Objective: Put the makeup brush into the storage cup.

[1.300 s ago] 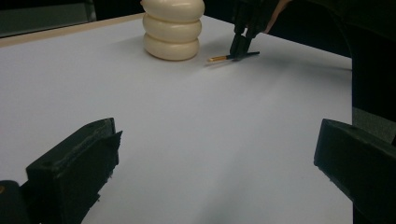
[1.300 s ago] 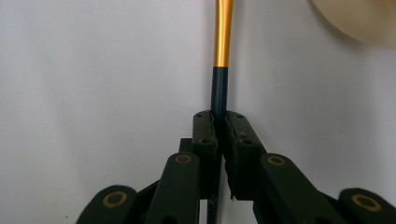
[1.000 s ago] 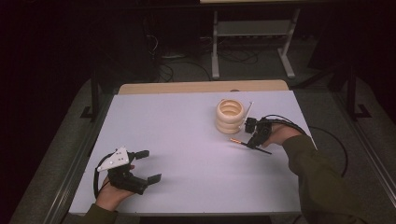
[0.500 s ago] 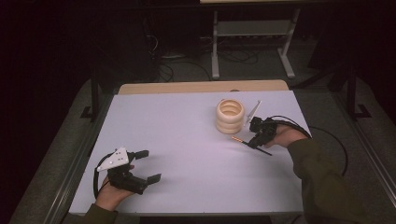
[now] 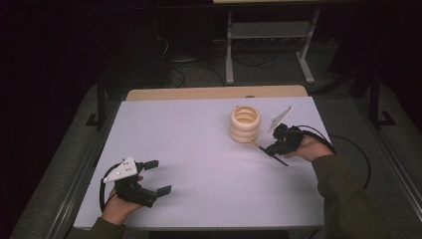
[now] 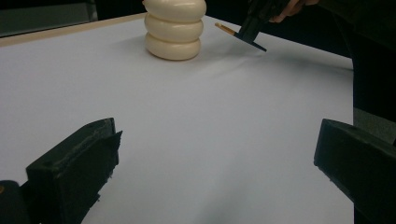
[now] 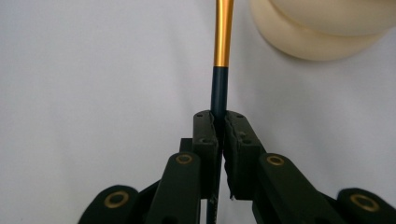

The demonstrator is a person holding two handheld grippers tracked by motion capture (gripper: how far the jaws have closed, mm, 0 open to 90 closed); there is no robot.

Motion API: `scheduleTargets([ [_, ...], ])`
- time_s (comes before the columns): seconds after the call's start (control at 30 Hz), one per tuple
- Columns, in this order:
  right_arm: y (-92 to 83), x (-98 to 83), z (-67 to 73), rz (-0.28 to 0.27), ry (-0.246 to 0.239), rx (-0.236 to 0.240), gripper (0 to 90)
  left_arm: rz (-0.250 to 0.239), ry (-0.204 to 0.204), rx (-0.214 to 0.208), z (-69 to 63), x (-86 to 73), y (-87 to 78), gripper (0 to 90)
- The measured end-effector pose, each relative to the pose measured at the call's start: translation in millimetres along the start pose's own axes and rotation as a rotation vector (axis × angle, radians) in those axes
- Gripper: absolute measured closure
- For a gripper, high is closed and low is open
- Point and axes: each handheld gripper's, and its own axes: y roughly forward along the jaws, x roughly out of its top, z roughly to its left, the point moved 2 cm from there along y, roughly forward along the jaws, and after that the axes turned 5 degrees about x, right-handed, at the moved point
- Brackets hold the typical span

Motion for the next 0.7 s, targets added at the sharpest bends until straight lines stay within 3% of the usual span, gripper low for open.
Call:
scheduleTargets([
  [0.2,-4.9,-6.0,-1.1,-0.093,0.022,-0.026,82.6,0.002,0.0,0.002,0.2,-0.2,-0.1,0.0],
  [0.27,-6.7,-8.3,1.4,-0.126,0.069,-0.018,82.6,0.002,-0.004,0.002,0.2,-0.3,0.0,0.0],
  [0.43,-9.1,-14.6,3.4,-0.193,0.111,-0.028,82.6,0.004,0.004,0.001,0.1,-0.1,0.2,0.0],
  [0.7,-11.8,-24.1,8.7,-0.316,0.144,-0.049,82.5,0.002,-0.003,0.002,0.9,-1.0,-0.1,0.0],
])
